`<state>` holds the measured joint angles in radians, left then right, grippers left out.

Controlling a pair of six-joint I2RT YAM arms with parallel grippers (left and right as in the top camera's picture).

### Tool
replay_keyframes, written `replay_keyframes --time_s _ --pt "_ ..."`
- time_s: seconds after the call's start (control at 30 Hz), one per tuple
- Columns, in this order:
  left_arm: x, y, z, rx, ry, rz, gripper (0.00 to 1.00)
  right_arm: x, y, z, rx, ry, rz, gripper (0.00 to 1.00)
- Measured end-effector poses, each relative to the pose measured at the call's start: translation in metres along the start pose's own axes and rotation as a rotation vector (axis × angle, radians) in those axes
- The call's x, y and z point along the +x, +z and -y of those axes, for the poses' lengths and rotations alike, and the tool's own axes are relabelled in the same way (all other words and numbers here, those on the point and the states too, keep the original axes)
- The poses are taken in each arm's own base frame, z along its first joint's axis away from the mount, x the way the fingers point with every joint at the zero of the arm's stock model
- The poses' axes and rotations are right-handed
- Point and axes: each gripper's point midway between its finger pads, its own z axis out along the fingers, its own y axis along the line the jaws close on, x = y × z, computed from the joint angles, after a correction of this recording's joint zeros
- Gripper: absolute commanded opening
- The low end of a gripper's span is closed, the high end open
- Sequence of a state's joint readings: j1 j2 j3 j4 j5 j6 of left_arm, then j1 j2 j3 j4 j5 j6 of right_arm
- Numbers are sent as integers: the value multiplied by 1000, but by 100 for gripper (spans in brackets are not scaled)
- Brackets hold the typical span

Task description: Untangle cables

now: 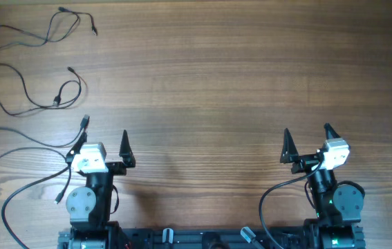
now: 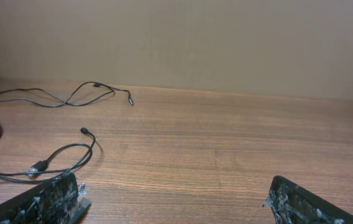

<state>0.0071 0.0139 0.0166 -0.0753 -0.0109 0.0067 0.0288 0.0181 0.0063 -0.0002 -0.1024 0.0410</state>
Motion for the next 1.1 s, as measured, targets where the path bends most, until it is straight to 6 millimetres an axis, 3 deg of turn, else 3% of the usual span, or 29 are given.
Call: replay_keyframes --time_s 1.1 --pt "1 0 0 0 45 -3 100 0 0 0 0 0 0 100"
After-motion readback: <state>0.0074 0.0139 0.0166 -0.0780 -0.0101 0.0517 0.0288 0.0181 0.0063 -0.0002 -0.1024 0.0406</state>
